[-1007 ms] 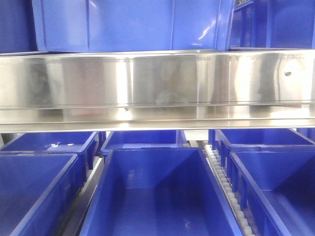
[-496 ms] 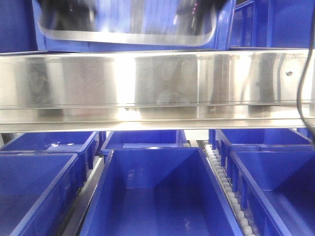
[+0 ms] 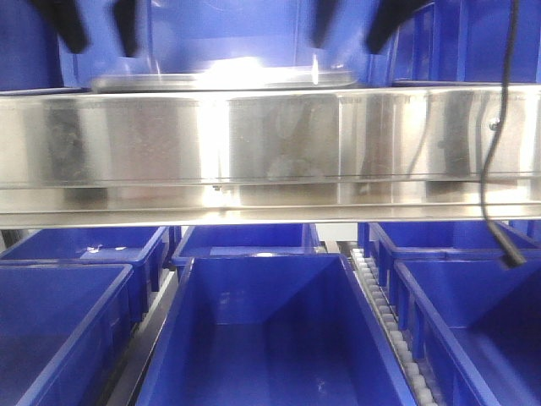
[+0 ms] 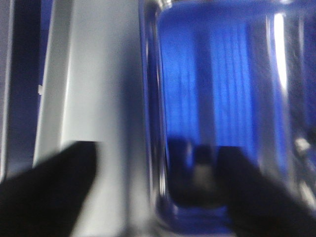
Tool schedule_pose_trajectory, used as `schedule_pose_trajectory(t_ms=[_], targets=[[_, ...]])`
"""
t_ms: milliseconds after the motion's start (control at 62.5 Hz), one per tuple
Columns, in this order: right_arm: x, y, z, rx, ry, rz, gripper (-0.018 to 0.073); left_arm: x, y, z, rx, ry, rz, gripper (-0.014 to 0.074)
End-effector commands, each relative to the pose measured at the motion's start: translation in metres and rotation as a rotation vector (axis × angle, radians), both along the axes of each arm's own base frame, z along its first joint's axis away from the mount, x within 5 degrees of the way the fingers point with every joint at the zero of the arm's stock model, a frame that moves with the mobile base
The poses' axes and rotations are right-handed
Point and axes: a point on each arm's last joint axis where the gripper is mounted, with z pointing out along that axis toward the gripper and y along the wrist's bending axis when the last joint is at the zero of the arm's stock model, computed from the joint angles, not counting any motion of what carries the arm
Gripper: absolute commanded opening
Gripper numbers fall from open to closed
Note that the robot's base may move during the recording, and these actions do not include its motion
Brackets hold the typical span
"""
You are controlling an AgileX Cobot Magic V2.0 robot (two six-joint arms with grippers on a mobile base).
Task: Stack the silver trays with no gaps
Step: 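Lower the tray onto the stacked silver trays and open both grippers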
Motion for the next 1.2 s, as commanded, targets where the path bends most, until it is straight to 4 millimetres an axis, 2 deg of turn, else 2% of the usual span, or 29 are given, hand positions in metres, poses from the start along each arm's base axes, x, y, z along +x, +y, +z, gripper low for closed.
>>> schedule_pose_trajectory(t_ms=[0, 96, 192, 320, 432, 480, 560, 640, 688, 832, 927, 991, 1103, 1183], targets=[[-0.010, -0.009, 0.041, 0.051, -0.144, -0.001, 0.0622, -0.008, 0.006, 0.030, -0.021, -0.102, -0.010, 0.0575], [-0.018, -0.013, 0.054, 0.066, -0.174, -0.001, 0.0622, -0.015, 0.010, 0.039, -0.015, -0.110, -0.015, 0.0556], [-0.030, -0.018, 0.070, 0.083, -0.209, -0.001, 0.0603, -0.029, 0.010, 0.056, -0.027, -0.151, -0.058, 0.0531], [-0.053, -0.029, 0.095, 0.090, -0.261, 0.013, 0.0447, -0.059, 0.012, 0.089, -0.050, -0.244, -0.121, 0.0437], [-0.077, -0.041, 0.116, 0.094, -0.306, 0.026, 0.0255, -0.096, 0.017, 0.116, -0.093, -0.324, -0.170, 0.0277], [-0.088, -0.047, 0.123, 0.097, -0.331, 0.031, 0.0194, -0.110, 0.020, 0.122, -0.110, -0.350, -0.191, 0.0208], [-0.109, -0.058, 0.130, 0.084, -0.368, 0.055, 0.0088, -0.137, 0.026, 0.127, -0.140, -0.393, -0.235, 0.0055], [-0.131, -0.068, 0.130, 0.065, -0.404, 0.087, 0.0052, -0.161, 0.036, 0.124, -0.158, -0.417, -0.266, -0.0057], [-0.145, -0.075, 0.126, 0.056, -0.425, 0.103, 0.0052, -0.176, 0.045, 0.118, -0.168, -0.429, -0.279, -0.0036], [-0.182, -0.094, 0.102, 0.051, -0.482, 0.126, 0.0052, -0.213, 0.068, 0.096, -0.242, -0.491, -0.311, -0.0048], [-0.207, -0.106, 0.077, 0.050, -0.519, 0.135, 0.0052, -0.233, 0.080, 0.072, -0.297, -0.518, -0.330, -0.0048], [-0.220, -0.113, 0.051, 0.039, -0.554, 0.151, 0.0052, -0.250, 0.091, 0.052, -0.341, -0.553, -0.341, -0.0048], [-0.245, -0.125, 0.019, 0.040, -0.636, 0.167, 0.0052, -0.274, 0.106, 0.026, -0.402, -0.612, -0.351, -0.0048], [-0.262, -0.133, -0.010, 0.047, -0.681, 0.171, 0.0052, -0.288, 0.116, 0.004, -0.447, -0.647, -0.356, -0.0048]])
